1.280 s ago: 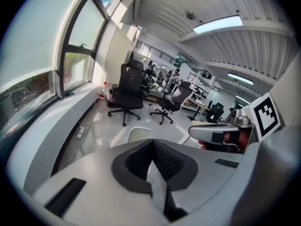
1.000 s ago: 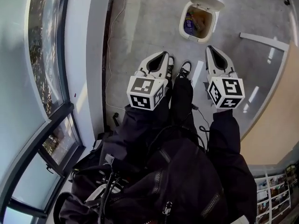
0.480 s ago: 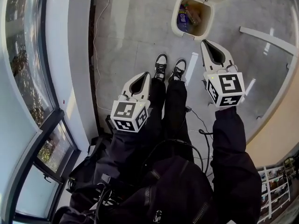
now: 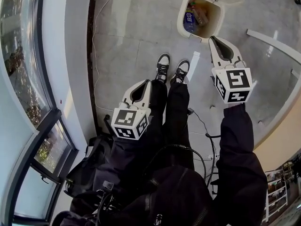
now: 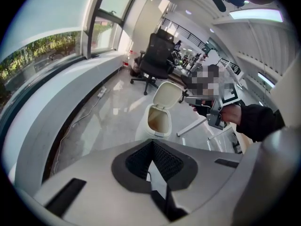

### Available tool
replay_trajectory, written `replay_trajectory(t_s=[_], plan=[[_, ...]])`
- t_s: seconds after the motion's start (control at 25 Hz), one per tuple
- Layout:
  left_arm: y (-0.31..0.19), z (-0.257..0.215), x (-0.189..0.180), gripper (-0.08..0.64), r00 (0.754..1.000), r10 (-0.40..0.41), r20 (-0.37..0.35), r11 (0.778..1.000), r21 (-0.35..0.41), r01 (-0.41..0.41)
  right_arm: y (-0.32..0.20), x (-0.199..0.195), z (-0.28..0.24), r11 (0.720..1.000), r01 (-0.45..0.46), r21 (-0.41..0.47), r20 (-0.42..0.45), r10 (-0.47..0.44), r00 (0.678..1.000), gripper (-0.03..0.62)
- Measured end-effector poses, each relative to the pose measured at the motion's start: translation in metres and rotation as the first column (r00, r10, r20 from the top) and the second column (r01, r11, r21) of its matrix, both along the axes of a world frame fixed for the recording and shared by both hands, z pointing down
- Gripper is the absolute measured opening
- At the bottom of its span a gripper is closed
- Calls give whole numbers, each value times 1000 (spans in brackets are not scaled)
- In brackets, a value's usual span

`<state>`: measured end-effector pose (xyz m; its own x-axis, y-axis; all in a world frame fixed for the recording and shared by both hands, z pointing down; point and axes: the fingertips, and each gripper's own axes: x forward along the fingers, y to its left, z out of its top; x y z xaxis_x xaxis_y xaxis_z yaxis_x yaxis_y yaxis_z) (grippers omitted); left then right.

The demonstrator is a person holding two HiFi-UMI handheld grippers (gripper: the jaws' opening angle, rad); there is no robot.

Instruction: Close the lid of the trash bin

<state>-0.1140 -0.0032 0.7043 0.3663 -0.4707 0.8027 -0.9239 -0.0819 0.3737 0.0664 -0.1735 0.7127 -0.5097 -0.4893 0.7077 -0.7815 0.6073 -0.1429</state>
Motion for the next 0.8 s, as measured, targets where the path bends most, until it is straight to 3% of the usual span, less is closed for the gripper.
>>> replay_trajectory(t_s=[0.56,0.8], plan=[[-2,15,-4,2,1000,-9,-9,999,-43,9,-97,19,8,991,105,79,-136,-93,986,8],[-9,21,-4,2,1000,-17,-9,998,-55,17,-157,38,4,987,77,141,-177,-51,983,8]])
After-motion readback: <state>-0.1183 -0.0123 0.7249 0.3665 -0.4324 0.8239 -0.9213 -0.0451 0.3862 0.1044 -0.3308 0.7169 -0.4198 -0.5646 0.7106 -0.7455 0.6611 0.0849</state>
